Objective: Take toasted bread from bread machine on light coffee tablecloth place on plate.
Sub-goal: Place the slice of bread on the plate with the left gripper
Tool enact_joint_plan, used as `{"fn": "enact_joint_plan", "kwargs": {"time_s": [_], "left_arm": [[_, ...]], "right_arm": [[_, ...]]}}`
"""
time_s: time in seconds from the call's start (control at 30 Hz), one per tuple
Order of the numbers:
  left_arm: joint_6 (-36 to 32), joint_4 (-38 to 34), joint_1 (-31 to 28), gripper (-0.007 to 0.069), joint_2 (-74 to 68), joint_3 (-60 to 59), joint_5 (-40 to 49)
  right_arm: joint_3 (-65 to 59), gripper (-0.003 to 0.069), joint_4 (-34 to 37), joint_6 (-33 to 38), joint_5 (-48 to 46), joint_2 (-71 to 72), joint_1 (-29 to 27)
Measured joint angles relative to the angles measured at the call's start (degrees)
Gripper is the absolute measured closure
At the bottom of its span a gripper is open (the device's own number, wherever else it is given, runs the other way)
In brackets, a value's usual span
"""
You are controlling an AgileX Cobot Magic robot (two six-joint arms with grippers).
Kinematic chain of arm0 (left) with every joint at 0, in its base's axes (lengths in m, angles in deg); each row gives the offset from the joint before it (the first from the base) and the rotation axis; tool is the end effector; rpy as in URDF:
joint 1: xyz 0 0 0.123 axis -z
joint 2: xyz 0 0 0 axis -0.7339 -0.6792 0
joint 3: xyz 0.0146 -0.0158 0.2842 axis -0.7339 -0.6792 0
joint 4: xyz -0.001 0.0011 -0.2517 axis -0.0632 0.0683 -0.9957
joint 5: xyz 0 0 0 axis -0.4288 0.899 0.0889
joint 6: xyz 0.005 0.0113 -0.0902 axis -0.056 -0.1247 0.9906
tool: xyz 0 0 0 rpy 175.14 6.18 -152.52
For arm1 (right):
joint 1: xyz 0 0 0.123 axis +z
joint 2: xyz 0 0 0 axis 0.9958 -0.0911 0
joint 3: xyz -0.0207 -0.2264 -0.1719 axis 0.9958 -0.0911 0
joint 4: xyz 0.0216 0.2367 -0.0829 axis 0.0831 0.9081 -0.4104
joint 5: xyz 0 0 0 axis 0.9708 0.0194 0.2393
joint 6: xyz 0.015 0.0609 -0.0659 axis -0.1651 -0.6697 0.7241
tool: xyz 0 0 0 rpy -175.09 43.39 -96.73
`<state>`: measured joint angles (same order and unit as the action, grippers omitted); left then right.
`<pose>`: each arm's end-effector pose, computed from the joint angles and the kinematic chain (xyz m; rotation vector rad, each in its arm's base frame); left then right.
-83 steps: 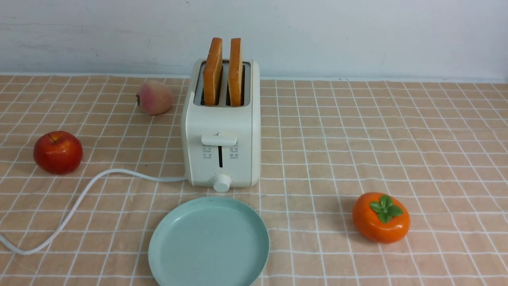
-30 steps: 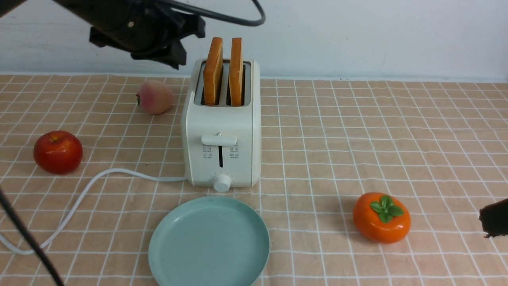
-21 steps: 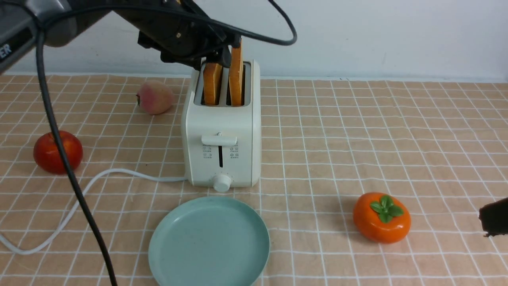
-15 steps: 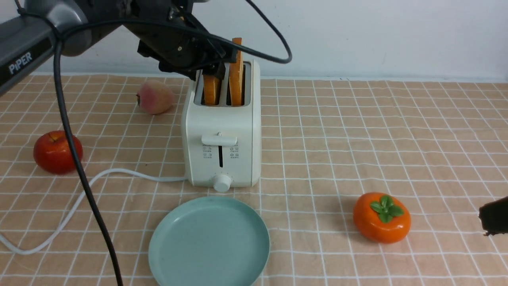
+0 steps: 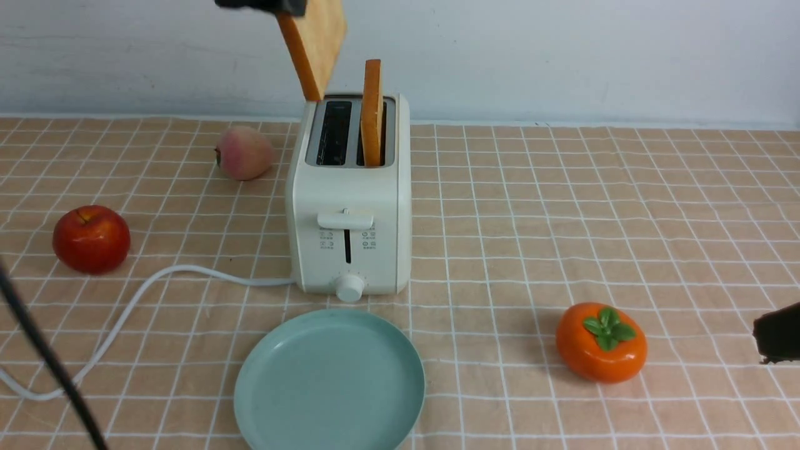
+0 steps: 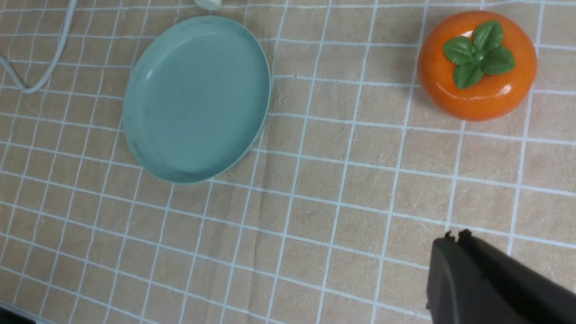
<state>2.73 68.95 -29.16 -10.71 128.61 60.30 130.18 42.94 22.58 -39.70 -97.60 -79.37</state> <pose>0.3557 -0.1211 0.4690 0.2254 2.1001 -0.3247 0.1517 0.0523 0.3643 -0.1719 2.4515 0.6134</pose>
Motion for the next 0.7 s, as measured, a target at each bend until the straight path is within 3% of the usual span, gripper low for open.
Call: {"fn": "enact_joint_plan", "kwargs": {"time_s": [0.23,0.33,0.47,0.7], "left_arm": [[0.00,-2.67,0.00,0.0557,9.93,-2.91,15.13],[0.00,-6.61,0.00,0.0557,12.05,-10.28,15.90],[-1.38,-13.98,0.00,0.0557,14.43,-26.10,11.09],[-8.80,-27.34,0.00,0.0557,15.19,-50.80,-4.72]], "right_arm": [[0.00,0.0664,1.34,0.00,0.89,0.00,0.00],[0.00,0.0662,1.62,0.00,1.15,0.00,0.00],[0.00,0.0659,1.66,0.00,1.26,0.00,0.00],[0.00,0.0655,1.73,0.00,1.29,0.00,0.00]]}}
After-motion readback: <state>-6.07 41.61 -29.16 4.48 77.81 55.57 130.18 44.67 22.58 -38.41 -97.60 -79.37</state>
